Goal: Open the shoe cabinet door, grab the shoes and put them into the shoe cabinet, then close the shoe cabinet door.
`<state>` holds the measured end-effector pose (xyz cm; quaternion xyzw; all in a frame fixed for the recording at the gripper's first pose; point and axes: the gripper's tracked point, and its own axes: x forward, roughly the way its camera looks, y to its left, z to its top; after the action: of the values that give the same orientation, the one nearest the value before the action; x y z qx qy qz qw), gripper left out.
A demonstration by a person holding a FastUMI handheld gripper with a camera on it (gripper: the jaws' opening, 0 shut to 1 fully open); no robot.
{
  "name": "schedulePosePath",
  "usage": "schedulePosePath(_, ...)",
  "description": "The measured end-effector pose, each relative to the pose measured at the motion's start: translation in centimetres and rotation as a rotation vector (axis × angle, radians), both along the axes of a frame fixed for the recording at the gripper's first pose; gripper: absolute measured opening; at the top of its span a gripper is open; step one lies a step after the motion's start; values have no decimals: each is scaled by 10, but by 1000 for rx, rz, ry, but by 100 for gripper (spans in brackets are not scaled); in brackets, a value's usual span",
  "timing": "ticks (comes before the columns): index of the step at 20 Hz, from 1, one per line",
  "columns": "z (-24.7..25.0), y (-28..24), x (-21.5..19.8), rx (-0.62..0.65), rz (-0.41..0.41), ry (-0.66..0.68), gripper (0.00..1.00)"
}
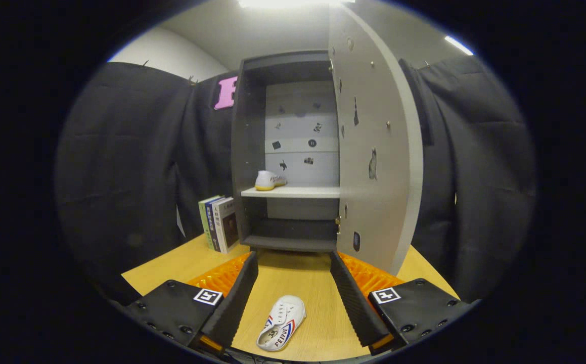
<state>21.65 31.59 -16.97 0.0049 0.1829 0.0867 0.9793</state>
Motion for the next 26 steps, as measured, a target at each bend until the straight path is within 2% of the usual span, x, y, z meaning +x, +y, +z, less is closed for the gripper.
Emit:
schedulePosePath(12,-155,40,-33,-17,7,407,92)
schedulePosePath(23,-231,63,-50,21,14,681,87)
schedulePosePath(26,-243,63,-48,22,-9,722,68)
